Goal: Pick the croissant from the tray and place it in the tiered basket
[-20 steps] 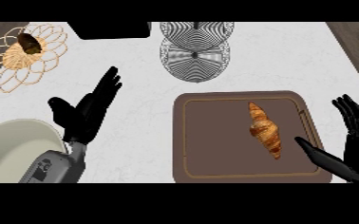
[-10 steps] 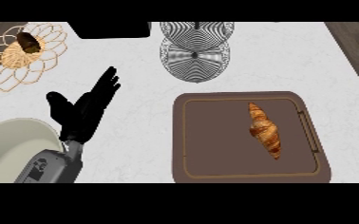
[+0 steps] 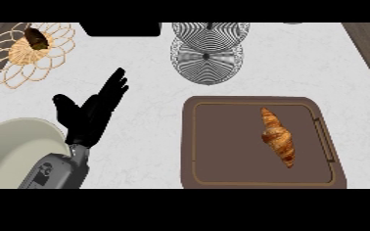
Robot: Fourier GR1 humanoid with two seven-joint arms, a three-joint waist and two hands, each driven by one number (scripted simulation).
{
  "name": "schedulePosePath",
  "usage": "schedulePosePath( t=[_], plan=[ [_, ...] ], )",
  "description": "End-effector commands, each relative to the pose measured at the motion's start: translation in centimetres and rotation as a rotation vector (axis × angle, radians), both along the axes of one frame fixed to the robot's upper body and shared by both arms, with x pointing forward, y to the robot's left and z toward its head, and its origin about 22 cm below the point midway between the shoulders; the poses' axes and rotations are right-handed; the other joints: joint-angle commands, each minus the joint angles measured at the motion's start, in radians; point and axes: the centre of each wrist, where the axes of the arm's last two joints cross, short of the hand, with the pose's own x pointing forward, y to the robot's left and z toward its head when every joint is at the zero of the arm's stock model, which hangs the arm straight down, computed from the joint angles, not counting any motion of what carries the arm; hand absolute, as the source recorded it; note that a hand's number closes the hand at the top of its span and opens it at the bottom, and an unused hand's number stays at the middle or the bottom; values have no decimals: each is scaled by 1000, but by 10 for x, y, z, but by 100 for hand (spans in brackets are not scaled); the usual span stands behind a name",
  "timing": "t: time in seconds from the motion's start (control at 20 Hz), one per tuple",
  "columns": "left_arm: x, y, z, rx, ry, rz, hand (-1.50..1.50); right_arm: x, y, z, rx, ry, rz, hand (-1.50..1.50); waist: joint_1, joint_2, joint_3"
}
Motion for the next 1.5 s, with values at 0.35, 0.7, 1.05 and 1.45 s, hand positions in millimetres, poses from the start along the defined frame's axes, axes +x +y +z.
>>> schedulePosePath(
  t=[0.35,0.7,1.05,1.45],
  plan=[
    [5,-6,-4,8,36,-6,0,29,78,22,-121,206,-196,-150,27,6,-2],
    [8,16,-2,5,31,-7,0,53,137,3,-137,306,-150,-150,5,-2,2],
    [5,18,-14,-1,40,3,0,68,128,-10,-151,348,-202,-150,1,-2,2],
    [9,17,-14,6,50,23,0,61,116,-38,-169,299,-275,-150,-2,-2,2]
  ],
)
